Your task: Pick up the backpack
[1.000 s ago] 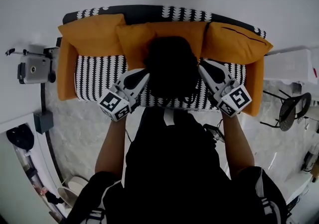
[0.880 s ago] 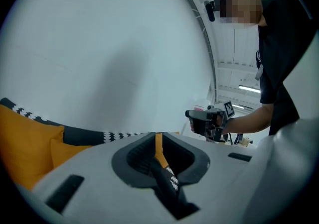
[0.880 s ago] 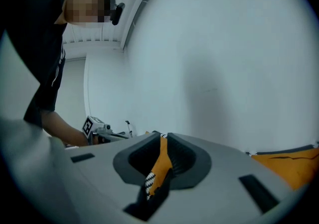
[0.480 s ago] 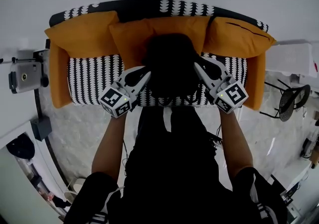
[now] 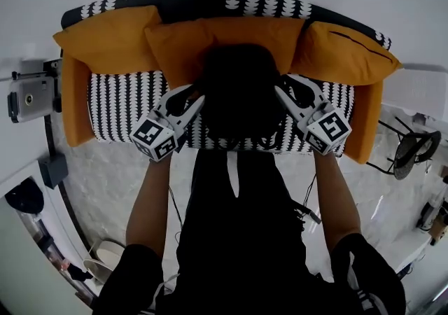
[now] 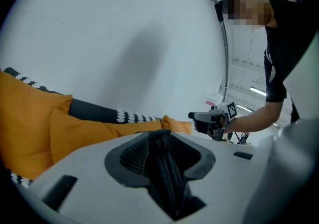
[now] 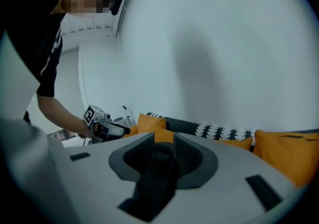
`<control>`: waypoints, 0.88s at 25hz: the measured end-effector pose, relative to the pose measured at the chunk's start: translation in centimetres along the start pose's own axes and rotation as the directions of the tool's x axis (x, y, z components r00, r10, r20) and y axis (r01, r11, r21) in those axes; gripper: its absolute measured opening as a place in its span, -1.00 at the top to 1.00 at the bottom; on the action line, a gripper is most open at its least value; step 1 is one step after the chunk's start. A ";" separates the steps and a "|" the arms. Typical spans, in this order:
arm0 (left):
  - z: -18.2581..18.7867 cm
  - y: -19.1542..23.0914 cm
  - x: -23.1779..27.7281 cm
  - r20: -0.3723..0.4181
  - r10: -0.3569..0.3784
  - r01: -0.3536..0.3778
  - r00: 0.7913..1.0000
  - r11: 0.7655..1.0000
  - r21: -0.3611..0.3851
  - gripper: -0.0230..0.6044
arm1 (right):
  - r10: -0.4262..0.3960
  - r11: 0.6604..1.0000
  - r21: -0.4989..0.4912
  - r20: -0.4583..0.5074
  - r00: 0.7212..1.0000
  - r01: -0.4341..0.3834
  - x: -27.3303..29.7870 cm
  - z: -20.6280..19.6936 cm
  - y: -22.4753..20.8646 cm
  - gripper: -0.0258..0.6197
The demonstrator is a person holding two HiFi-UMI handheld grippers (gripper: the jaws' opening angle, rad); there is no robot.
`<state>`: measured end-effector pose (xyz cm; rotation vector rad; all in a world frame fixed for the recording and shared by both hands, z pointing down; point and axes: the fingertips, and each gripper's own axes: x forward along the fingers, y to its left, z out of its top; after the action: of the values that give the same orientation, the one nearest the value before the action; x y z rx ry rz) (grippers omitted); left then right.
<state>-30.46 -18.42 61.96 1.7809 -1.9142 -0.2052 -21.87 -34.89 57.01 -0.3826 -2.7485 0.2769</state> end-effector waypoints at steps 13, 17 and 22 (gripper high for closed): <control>-2.6 3.6 3.2 -0.016 0.030 -0.029 0.999 0.999 0.040 0.33 | 0.044 0.998 -0.047 -0.073 0.996 -0.048 3.0 -5.1 -2.8 0.52; -3.4 4.0 4.5 -0.039 0.020 -0.018 0.999 0.997 0.072 0.27 | 0.059 0.996 -0.065 -0.089 0.994 -0.064 3.5 -6.0 -3.4 0.52; -3.9 4.7 5.2 -0.063 0.020 -0.014 0.998 0.995 0.100 0.27 | 0.063 0.994 -0.081 -0.123 0.990 -0.074 4.3 -7.0 -4.0 0.52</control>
<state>-32.81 -21.97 68.77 1.8115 -1.9238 -0.0464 -24.14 -36.39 65.72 -0.5003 -2.6379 0.1492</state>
